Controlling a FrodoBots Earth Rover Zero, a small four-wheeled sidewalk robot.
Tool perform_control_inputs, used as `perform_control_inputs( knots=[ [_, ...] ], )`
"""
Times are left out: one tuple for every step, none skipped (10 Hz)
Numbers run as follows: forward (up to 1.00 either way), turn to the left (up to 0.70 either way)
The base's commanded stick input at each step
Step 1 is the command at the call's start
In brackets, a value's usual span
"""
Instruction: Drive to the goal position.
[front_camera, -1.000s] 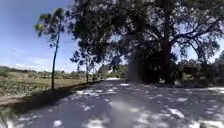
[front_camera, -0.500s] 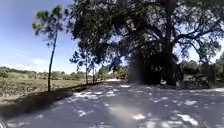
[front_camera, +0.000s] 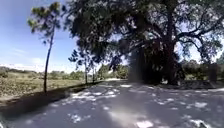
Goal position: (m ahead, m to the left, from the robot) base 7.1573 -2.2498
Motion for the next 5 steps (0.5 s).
perform_control_inputs(
  knots=[
    [0.45, 0.00],
    [0.45, 0.00],
    [0.45, 0.00],
    [0.45, 0.00],
    [0.45, 0.00]
  ],
)
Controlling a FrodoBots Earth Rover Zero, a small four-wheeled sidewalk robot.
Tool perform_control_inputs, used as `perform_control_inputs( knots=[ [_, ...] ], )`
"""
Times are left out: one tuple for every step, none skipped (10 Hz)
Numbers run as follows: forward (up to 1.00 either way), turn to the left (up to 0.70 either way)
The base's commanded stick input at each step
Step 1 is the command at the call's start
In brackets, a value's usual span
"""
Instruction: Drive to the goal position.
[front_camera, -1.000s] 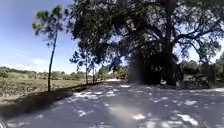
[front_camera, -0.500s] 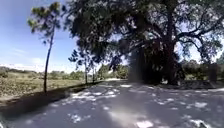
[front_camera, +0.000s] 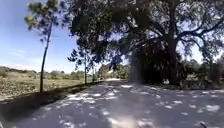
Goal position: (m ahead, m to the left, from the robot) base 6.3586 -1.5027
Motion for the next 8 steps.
perform_control_inputs(
  knots=[
    [0.45, 0.00],
    [0.45, 0.00],
    [0.45, 0.00],
    [0.45, 0.00],
    [0.45, 0.00],
    [0.45, 0.00],
    [0.45, 0.00],
    [0.45, 0.00]
  ],
)
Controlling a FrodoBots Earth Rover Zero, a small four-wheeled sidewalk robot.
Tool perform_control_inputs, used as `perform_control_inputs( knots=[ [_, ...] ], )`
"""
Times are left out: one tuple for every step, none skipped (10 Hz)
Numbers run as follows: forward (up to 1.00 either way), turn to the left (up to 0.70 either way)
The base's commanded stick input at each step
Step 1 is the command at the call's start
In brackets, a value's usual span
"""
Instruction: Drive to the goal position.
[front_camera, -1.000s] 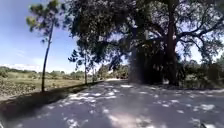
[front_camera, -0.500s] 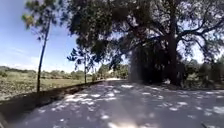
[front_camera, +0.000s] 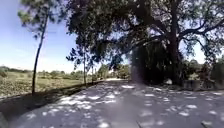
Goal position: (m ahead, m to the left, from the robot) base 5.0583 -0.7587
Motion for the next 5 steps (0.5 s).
perform_control_inputs(
  knots=[
    [0.45, 0.00],
    [0.45, 0.00],
    [0.45, 0.00],
    [0.45, 0.00],
    [0.45, 0.00]
  ],
)
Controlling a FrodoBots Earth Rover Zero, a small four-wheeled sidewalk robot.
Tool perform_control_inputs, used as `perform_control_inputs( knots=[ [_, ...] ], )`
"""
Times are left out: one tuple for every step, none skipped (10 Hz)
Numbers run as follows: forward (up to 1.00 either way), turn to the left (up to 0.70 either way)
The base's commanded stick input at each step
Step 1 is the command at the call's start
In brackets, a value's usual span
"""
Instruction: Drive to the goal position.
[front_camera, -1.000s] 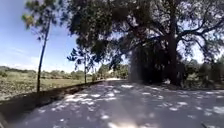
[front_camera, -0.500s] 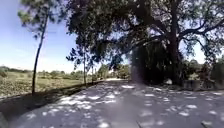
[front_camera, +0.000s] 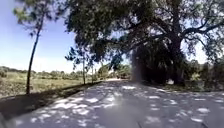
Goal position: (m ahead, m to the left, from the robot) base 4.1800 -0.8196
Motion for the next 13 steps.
perform_control_inputs(
  knots=[
    [0.45, 0.00],
    [0.45, 0.00],
    [0.45, 0.00],
    [0.45, 0.00],
    [0.45, 0.00],
    [0.45, 0.00],
    [0.45, 0.00],
    [0.45, 0.00],
    [0.45, 0.00],
    [0.45, 0.00],
    [0.45, 0.00],
    [0.45, 0.00],
    [0.45, 0.00]
  ],
)
